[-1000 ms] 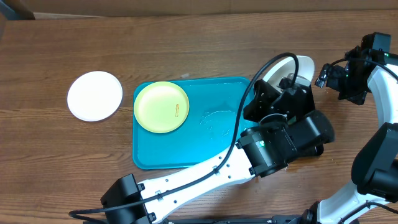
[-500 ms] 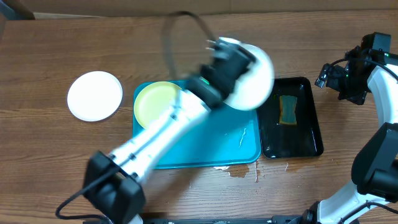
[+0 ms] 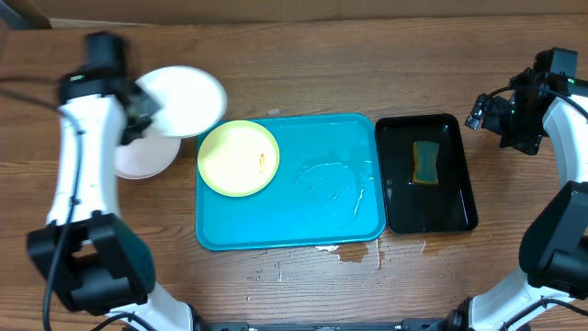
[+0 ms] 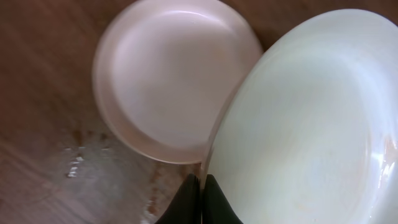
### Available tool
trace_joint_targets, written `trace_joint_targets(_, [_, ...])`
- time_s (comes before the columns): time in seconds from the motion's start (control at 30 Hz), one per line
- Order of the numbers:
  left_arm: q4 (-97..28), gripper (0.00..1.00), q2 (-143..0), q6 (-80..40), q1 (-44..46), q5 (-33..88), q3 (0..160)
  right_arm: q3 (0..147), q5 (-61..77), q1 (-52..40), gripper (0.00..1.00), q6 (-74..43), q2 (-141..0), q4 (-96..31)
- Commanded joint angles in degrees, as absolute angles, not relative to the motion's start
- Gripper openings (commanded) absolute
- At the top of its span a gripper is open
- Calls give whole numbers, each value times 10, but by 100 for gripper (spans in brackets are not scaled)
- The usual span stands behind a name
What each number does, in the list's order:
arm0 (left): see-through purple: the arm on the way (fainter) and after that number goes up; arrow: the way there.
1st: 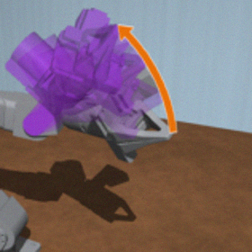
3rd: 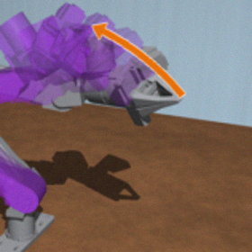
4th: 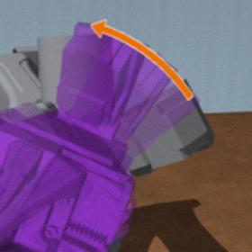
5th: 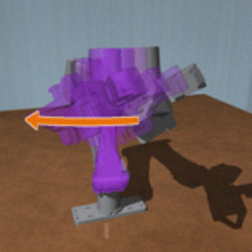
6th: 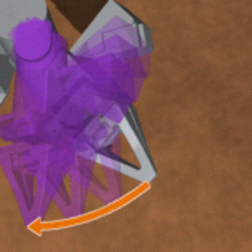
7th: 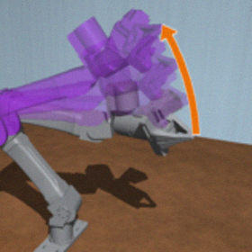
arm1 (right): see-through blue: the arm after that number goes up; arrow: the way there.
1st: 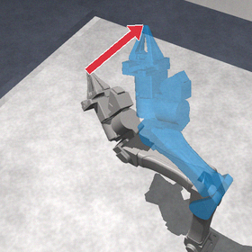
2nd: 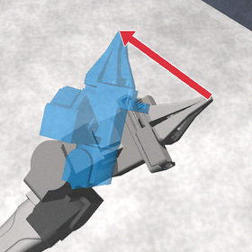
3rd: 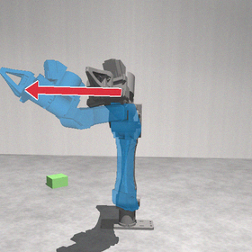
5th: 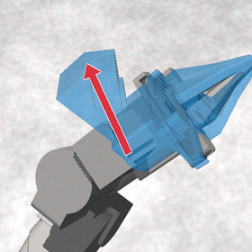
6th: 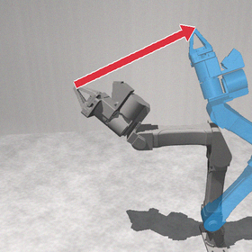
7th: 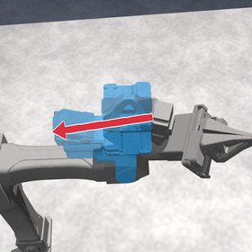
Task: Clean dirty plates on tray and stack at the side
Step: 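Lower the white plate onto the first white plate and release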
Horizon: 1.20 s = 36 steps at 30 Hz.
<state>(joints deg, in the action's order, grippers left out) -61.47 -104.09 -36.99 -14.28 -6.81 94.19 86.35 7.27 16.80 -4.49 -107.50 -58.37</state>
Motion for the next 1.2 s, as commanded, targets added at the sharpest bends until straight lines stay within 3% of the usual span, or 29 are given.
trace_joint_targets(0.0, [-619, 4, -1042, -383, -194, -51, 947, 873, 76, 167, 100, -47, -1063, -582])
trace_joint_targets(0.2, [-605, 4, -1042, -391, -244, -65, 913, 873, 76, 167, 100, -47, -1063, -582])
trace_joint_targets(0.83, [-410, 5, -1042, -402, -246, -112, 771, 873, 76, 167, 100, -47, -1063, -582])
trace_joint_targets(0.87, [-409, 10, -1042, -399, -246, -112, 771, 873, 76, 167, 100, -47, -1063, -582])
trace_joint_targets(0.9, [-409, 23, -1042, -398, -246, -112, 771, 873, 76, 167, 100, -47, -1063, -582])
trace_joint_targets(0.93, [-409, 46, -1042, -398, -246, -111, 771, 873, 76, 167, 100, -47, -1063, -582])
trace_joint_targets(0.97, [-411, 79, -1042, -398, -246, -109, 771, 873, 76, 167, 100, -47, -1063, -582])
trace_joint_targets(1.0, [-414, 96, -1042, -395, -246, -106, 771, 873, 76, 167, 100, -47, -1063, -582])
trace_joint_targets(1.17, [-440, 98, -1042, -262, -239, 28, 771, 873, 76, 167, 100, -47, -1063, -582])
